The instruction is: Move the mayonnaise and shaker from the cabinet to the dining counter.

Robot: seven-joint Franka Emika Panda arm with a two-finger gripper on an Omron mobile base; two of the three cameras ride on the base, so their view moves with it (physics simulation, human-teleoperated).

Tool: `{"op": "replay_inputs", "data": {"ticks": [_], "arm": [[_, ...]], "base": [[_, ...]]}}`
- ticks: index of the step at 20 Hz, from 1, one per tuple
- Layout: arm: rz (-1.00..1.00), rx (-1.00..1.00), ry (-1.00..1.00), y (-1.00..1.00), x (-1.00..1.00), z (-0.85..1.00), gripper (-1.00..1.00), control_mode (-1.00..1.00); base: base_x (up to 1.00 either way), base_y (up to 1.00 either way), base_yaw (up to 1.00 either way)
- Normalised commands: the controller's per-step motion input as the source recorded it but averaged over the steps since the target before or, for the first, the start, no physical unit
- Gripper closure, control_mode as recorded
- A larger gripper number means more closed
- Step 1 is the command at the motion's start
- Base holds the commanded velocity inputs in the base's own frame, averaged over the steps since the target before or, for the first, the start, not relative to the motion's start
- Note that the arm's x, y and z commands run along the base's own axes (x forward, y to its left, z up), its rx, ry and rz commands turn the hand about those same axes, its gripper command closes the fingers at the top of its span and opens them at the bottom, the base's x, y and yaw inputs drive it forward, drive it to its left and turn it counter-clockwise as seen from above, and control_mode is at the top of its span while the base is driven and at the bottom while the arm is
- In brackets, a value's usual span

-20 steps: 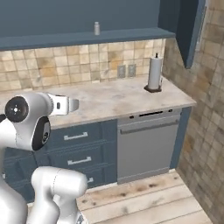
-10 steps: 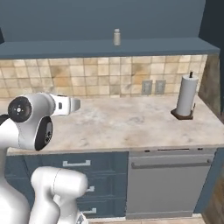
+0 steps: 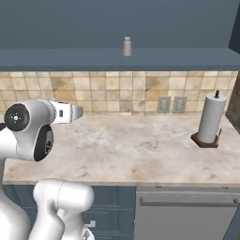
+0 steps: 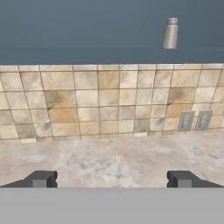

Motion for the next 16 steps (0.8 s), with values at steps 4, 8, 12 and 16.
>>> {"op": "replay_inputs", "data": {"ticks": [4,8,12,16], "arm": [[0.00,0.00,0.00,0.00,0.00,0.00,-1.00,1.00],[0.00,0.00,0.00,0.00,0.00,0.00,-1.00,1.00],[0.00,0.00,0.00,0.00,0.00,0.00,-1.00,1.00],[0.00,0.00,0.00,0.00,0.00,0.00,-1.00,1.00]], "base": [[0.51,-0.47,0.01],[0.43,-0.54,0.00],[0.22,-0.20,0.00],[0.00,-0.05,0.00]]}}
